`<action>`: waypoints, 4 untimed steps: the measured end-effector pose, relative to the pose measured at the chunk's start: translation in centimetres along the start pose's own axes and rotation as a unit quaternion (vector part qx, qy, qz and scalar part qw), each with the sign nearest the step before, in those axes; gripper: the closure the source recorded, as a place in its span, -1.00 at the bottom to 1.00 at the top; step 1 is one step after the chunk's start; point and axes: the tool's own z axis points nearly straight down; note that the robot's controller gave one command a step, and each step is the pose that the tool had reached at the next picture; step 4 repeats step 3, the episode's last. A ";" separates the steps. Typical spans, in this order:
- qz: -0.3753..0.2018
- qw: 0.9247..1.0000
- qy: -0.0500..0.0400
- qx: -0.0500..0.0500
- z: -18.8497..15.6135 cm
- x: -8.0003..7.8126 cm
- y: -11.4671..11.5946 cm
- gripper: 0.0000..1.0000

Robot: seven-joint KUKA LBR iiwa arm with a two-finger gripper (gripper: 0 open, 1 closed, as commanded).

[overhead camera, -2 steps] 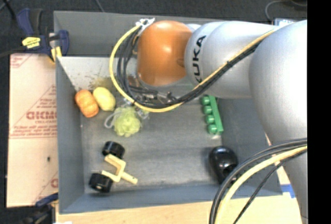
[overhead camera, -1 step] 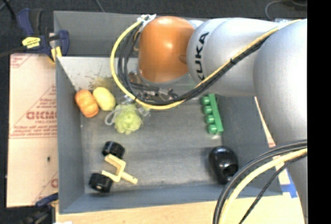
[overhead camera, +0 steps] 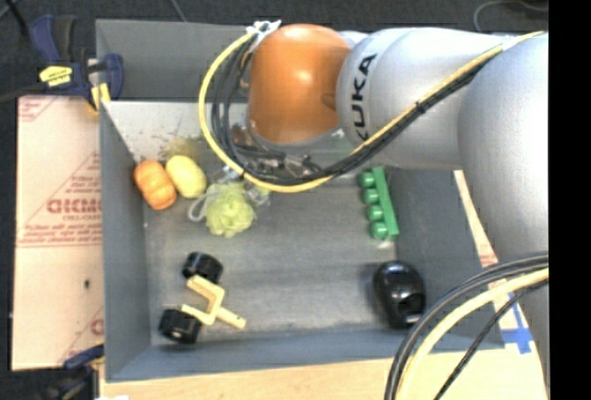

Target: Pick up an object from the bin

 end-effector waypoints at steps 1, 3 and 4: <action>0.001 1.000 0.002 -0.001 -1.1 0.1 0.0 1.00; 0.001 1.000 -0.001 0.000 -4.2 -0.1 -0.1 1.00; 0.001 1.000 -0.001 0.000 -4.2 -0.1 -0.1 1.00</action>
Offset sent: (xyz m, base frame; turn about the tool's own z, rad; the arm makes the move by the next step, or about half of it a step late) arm -0.0001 -0.0001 0.0288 0.0000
